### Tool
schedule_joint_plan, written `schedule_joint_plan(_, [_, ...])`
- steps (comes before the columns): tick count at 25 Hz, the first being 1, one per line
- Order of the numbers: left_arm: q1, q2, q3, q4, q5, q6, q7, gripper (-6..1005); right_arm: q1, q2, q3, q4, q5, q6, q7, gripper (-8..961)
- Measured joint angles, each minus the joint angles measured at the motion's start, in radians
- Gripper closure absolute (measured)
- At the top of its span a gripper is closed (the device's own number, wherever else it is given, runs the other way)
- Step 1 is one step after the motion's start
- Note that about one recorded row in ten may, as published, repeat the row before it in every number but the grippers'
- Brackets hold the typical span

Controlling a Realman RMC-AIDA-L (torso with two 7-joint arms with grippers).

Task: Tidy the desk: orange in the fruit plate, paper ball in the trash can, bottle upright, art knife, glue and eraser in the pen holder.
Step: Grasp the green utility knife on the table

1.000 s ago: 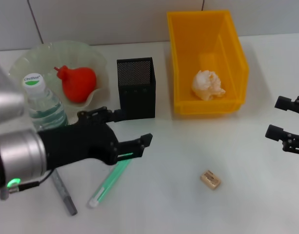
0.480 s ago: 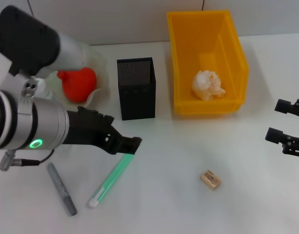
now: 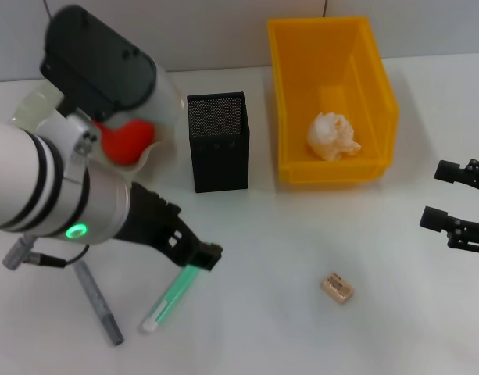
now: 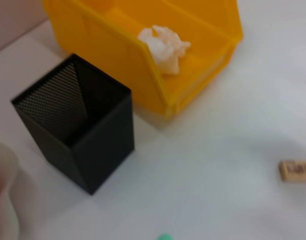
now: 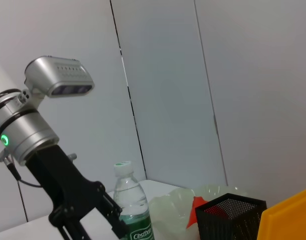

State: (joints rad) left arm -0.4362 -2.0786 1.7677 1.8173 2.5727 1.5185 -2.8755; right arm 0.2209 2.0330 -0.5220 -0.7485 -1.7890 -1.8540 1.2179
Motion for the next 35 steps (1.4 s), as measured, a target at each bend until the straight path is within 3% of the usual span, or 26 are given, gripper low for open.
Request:
schedule_joint_plan(8, [-0.01, -0.001, 0.023, -0.048, 0.007, 0.01, -0.003, 202, 0.0, 0.008, -0.003, 0.006, -0.001, 0.0, 0.0, 114])
schedule_joint_plan(16, [-0.062, -0.002, 0.058, -0.159, 0.044, -0.004, -0.002, 201, -0.004, 0.01, -0.003, 0.024, -0.002, -0.003, 0.0, 115])
schedule_joint_plan(35, [-0.076, -0.001, 0.105, -0.22, 0.049, -0.023, -0.001, 247, -0.014, 0.014, -0.004, 0.042, -0.014, -0.002, -0.028, 114])
